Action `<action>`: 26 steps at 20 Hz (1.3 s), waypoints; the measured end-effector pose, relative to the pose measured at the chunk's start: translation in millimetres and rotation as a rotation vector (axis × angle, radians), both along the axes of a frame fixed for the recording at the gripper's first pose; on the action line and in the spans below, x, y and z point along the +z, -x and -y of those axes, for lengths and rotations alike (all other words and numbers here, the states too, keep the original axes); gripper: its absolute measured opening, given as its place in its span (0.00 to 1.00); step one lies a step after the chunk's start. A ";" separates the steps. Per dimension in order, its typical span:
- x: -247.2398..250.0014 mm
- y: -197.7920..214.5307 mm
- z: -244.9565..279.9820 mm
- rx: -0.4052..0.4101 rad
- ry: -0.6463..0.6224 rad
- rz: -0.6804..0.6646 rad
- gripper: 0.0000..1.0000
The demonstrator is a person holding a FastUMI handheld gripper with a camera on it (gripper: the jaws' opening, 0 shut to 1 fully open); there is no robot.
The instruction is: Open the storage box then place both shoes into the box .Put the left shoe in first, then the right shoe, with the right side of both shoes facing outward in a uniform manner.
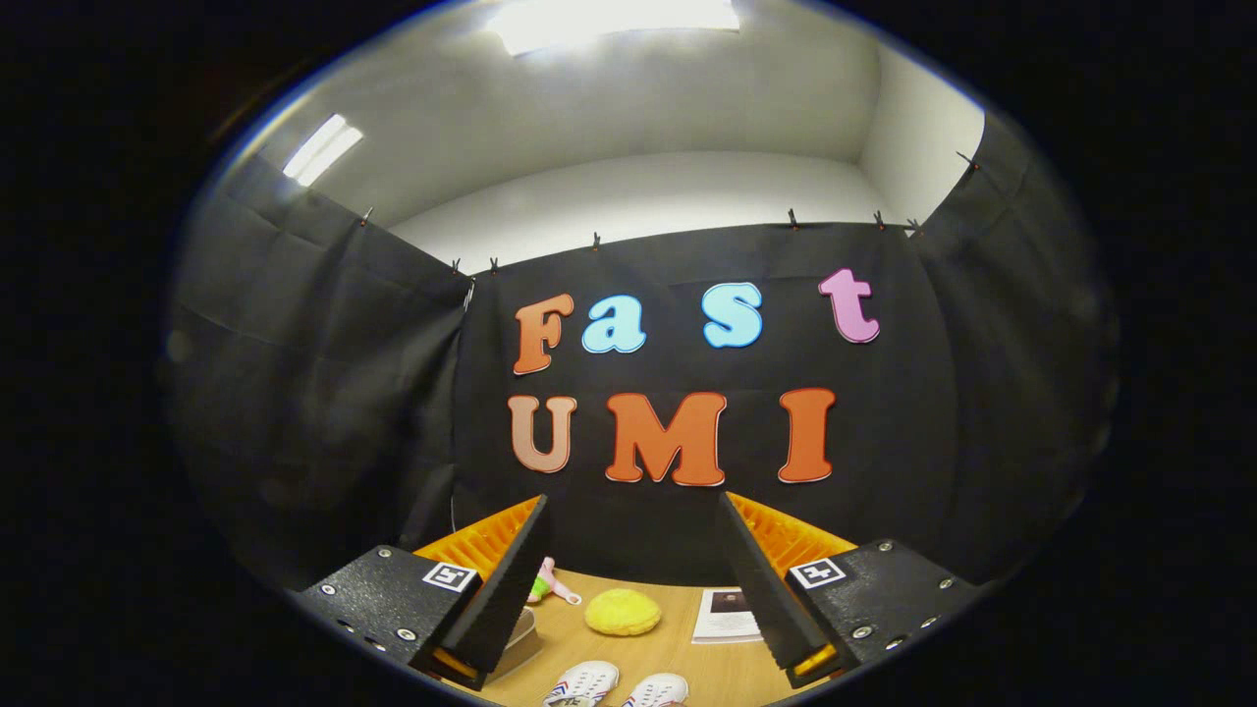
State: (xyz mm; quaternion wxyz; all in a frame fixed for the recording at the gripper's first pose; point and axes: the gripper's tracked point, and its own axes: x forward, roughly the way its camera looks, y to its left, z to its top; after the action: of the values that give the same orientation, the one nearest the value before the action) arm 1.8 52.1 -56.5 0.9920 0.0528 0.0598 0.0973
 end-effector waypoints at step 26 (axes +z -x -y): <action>-304.3 27.7 -213.8 0.465 -0.426 -0.901 0.97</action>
State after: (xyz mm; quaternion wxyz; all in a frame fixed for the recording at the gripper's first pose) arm -26.0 265.9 -360.8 0.7879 0.2743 0.4678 0.2915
